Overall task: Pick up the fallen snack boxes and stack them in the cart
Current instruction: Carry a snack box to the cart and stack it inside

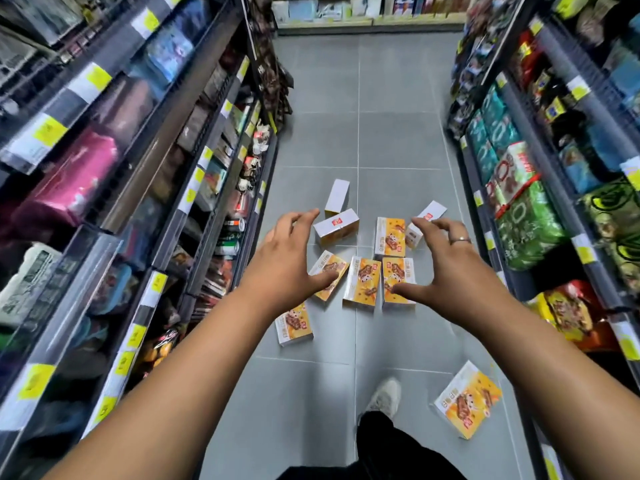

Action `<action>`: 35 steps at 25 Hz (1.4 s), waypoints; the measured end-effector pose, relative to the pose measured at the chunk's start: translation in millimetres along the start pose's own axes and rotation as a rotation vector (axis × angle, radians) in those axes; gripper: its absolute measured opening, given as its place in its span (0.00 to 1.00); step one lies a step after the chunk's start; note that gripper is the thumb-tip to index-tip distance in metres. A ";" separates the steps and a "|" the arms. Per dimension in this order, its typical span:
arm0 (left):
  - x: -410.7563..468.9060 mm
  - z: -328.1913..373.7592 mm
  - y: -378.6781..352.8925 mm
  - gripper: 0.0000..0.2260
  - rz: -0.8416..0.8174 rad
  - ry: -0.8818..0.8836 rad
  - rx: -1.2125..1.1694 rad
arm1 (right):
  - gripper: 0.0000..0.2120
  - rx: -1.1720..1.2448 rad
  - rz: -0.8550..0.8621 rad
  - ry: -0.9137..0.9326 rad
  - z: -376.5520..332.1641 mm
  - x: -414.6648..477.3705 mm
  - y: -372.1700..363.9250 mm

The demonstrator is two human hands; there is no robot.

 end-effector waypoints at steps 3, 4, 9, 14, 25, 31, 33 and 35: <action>72.7 8.7 -14.9 0.43 -0.013 0.051 -0.002 | 0.48 -0.031 -0.058 0.017 28.7 67.6 15.4; 93.3 9.3 -18.2 0.43 -0.010 0.067 -0.008 | 0.48 -0.050 -0.083 0.037 34.1 89.9 18.9; 160.9 1.5 -36.4 0.43 -0.027 0.135 0.013 | 0.48 -0.096 -0.154 0.074 53.3 176.8 24.2; 231.0 -27.4 -54.0 0.43 -0.061 0.139 -0.010 | 0.49 -0.105 -0.193 0.069 69.2 263.3 5.6; 423.2 -142.4 -168.8 0.42 -0.163 0.182 0.011 | 0.49 -0.184 -0.282 0.022 118.1 463.1 -118.6; 473.7 -223.1 -319.5 0.46 -0.263 0.174 0.182 | 0.51 -0.406 -0.367 0.171 169.3 555.4 -268.9; 486.9 -244.2 -368.6 0.46 -0.276 0.181 0.189 | 0.51 -0.406 -0.375 0.180 192.3 577.4 -318.3; 500.9 -270.4 -416.7 0.47 -0.267 0.211 0.178 | 0.52 -0.404 -0.403 0.191 213.5 597.5 -374.6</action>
Point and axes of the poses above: each hand's wrist, its own x-axis towards the middle knuckle, its own y-axis out of the back of the hand, z = x × y, the point moved 9 cm from there along x, towards the middle knuckle, and after that the axes turned 2 degrees about x, right-handed, at the moved point
